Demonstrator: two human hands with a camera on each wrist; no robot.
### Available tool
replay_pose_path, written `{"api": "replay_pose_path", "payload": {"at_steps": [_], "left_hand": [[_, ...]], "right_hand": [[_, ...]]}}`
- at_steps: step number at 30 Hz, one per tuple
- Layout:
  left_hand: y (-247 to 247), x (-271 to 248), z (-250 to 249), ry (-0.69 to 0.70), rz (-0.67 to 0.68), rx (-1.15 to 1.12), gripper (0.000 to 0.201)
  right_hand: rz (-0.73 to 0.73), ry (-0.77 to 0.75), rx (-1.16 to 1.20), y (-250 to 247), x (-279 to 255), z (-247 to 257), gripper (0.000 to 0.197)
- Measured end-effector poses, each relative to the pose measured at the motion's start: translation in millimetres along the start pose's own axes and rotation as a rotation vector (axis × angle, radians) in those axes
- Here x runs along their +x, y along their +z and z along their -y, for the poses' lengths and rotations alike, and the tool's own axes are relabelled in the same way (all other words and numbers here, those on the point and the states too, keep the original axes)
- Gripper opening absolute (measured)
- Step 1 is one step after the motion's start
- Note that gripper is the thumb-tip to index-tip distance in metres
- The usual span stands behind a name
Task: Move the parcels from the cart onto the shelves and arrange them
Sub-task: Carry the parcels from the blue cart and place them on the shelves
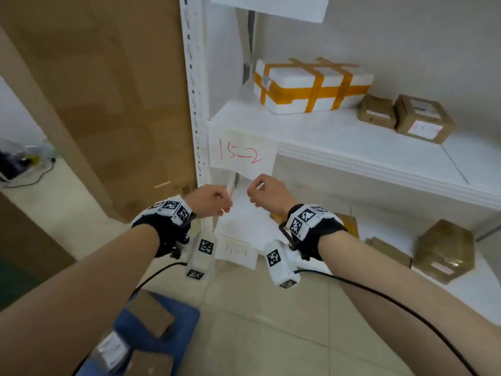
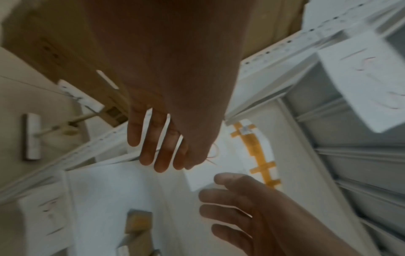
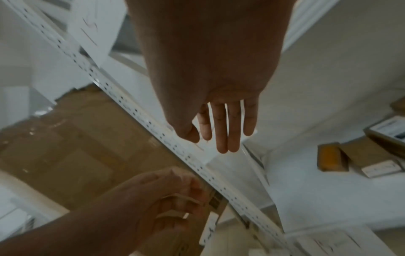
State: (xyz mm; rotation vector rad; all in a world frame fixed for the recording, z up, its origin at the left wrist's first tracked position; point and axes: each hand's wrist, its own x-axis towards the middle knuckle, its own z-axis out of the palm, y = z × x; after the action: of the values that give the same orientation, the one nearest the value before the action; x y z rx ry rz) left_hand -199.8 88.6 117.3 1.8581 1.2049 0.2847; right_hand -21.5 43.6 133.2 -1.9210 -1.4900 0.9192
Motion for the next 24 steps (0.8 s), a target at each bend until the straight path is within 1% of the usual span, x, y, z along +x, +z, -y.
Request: {"api": "replay_pose_path", "payload": {"at_steps": [3,6,9,12,14,16,20,21,24], "left_hand": [[7,1,49,-0.071,0.0,0.027,0.01],[14,0,102,-0.189,0.008,0.02,0.01],[25,-7,156,-0.296,0.024,-0.02,0.007],[40,-13,205,-0.39,0.024,-0.048,0.006],[55,-21,241,-0.455,0.039,-0.056,0.005],[73,-30,274,-0.505,0.064,-0.051,0.01],[108,-47,335,-0.622,0.06,-0.084,0.011],[119,-50,359,-0.645,0.068,-0.108,0.01],[148,-60,415,-0.713,0.069,-0.134,0.018]], "right_hand": [[0.067,0.017,0.001,36,17,-14,0.009],[0.175,0.054,-0.01,79,40,-31,0.007],[0.267,0.108,0.019,127,55,-51,0.012],[0.323,0.161,0.02,168,61,-72,0.012],[0.35,0.201,0.013,200,61,-89,0.017],[0.399,0.242,0.013,231,58,-107,0.02],[0.45,0.294,0.013,292,56,-144,0.005],[0.47,0.313,0.006,313,55,-157,0.003],[0.506,0.382,0.025,356,49,-188,0.005]]}}
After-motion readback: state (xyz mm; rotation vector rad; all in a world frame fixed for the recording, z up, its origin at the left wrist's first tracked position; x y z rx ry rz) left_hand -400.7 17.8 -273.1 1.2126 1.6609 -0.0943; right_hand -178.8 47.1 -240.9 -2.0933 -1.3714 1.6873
